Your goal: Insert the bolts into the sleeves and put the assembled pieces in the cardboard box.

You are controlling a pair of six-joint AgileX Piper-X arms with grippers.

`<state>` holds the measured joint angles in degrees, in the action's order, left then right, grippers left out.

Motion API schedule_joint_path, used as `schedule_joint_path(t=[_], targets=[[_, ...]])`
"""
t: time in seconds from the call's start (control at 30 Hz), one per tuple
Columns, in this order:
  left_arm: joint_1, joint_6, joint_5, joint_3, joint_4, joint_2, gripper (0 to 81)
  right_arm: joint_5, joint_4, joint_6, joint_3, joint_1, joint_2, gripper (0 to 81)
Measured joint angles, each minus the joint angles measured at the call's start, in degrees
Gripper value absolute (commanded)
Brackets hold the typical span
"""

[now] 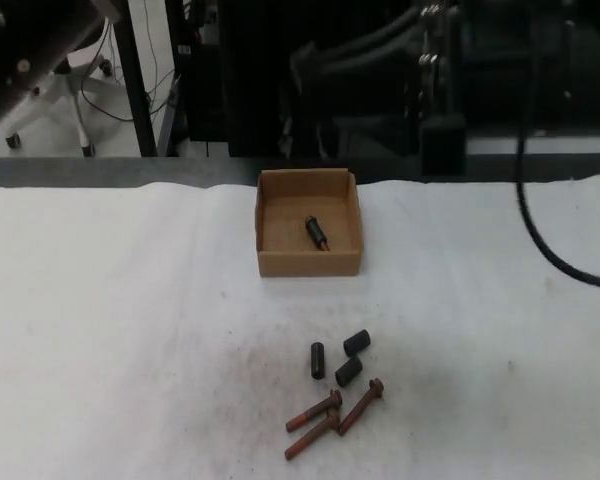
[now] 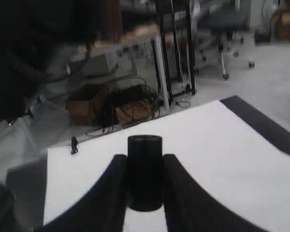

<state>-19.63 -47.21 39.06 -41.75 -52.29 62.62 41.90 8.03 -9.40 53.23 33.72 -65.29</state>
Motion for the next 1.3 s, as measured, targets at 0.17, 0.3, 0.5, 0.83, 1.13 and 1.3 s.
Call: schedule_joint_path(t=[0.17, 0.3, 0.5, 0.83, 1.13, 1.3], targets=[[0.07, -5.03, 3.38, 0.00, -3.06, 1.36, 0.1, -3.26, 14.79, -4.06, -6.14, 4.94, -0.07, 0.8], [0.07, -5.48, 6.97, 0.00, -3.72, 1.36, 0.1, -5.22, 15.09, -4.16, -6.95, 7.07, -1.56, 0.8], [0.07, -5.48, 9.22, 0.00, -3.81, 1.43, 0.1, -6.25, 16.29, -4.16, -6.95, 8.22, -2.95, 0.8], [0.07, -5.48, 15.19, 0.00, -3.81, 1.43, 0.1, -6.99, 18.37, -4.16, -6.95, 8.02, -2.95, 0.8], [2.84, -4.19, 16.70, 0.00, -4.21, 1.43, 0.1, -7.05, 19.71, -5.68, -7.00, 5.55, -3.08, 0.8], [4.76, -4.19, 17.26, 0.00, -4.21, 1.43, 0.1, -6.46, 19.11, -5.68, -7.00, 5.21, -3.08, 0.8]])
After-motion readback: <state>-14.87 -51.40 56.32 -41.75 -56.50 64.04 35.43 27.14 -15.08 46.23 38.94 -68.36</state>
